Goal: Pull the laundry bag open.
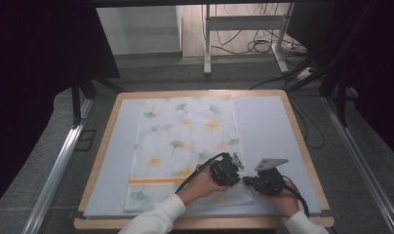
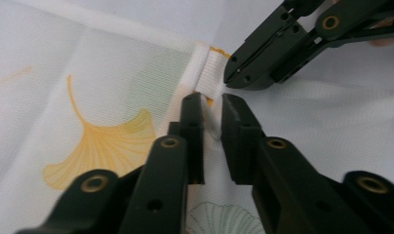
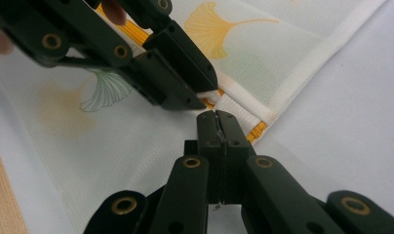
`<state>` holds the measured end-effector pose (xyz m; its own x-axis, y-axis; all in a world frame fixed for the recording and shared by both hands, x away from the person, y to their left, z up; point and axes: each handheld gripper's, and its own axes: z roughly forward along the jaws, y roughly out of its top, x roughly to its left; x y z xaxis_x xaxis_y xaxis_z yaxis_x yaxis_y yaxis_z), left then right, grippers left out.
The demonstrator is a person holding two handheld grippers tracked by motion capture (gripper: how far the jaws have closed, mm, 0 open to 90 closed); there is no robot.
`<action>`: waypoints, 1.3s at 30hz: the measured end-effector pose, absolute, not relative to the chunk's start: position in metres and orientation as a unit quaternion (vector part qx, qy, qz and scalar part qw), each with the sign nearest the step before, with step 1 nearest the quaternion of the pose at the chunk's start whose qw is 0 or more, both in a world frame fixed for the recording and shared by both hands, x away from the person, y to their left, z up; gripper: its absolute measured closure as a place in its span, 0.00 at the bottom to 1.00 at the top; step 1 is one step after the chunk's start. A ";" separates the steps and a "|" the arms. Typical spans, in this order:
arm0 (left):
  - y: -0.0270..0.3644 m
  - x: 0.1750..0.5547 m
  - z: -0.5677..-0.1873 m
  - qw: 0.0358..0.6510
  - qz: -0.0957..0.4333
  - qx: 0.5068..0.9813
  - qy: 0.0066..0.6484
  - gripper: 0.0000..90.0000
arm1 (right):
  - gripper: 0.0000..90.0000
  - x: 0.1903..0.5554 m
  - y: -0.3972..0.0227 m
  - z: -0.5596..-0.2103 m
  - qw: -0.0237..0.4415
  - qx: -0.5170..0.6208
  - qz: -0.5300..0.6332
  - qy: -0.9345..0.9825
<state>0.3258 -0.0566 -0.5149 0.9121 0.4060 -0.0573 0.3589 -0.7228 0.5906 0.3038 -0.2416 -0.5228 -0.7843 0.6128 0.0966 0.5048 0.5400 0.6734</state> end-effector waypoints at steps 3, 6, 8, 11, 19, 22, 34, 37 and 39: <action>-0.057 0.325 -0.515 0.305 0.046 0.929 0.205 0.92 | 0.99 0.304 -0.242 -0.523 0.075 0.320 0.357 0.874; -0.058 0.324 -0.515 0.308 0.052 0.927 0.207 0.97 | 0.99 0.304 -0.241 -0.523 0.077 0.320 0.357 0.874; -0.057 0.324 -0.514 0.304 0.055 0.928 0.209 0.98 | 0.99 0.304 -0.241 -0.523 0.077 0.320 0.356 0.874; -0.054 0.324 -0.515 0.312 0.052 0.922 0.223 1.00 | 0.99 0.304 -0.241 -0.523 0.075 0.320 0.357 0.874; -0.052 0.325 -0.515 0.310 0.046 0.921 0.230 1.00 | 1.00 0.304 -0.240 -0.522 0.076 0.324 0.352 0.875; -0.050 0.325 -0.514 0.308 0.045 0.921 0.234 1.00 | 1.00 0.304 -0.240 -0.522 0.076 0.325 0.351 0.875; -0.041 0.327 -0.516 0.315 0.042 0.920 0.227 1.00 | 1.00 0.303 -0.239 -0.521 0.079 0.325 0.346 0.877; -0.043 0.327 -0.517 0.324 0.048 0.918 0.223 0.99 | 1.00 0.304 -0.239 -0.522 0.078 0.326 0.348 0.875; -0.045 0.327 -0.517 0.328 0.044 0.918 0.218 0.93 | 1.00 0.304 -0.239 -0.522 0.078 0.326 0.349 0.875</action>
<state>0.3268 -0.0447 -0.5169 0.9007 0.4299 -0.0628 0.3723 -0.6890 0.6218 0.3035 -0.2393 -0.5217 -0.7754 0.6250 0.0902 0.5159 0.5446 0.6612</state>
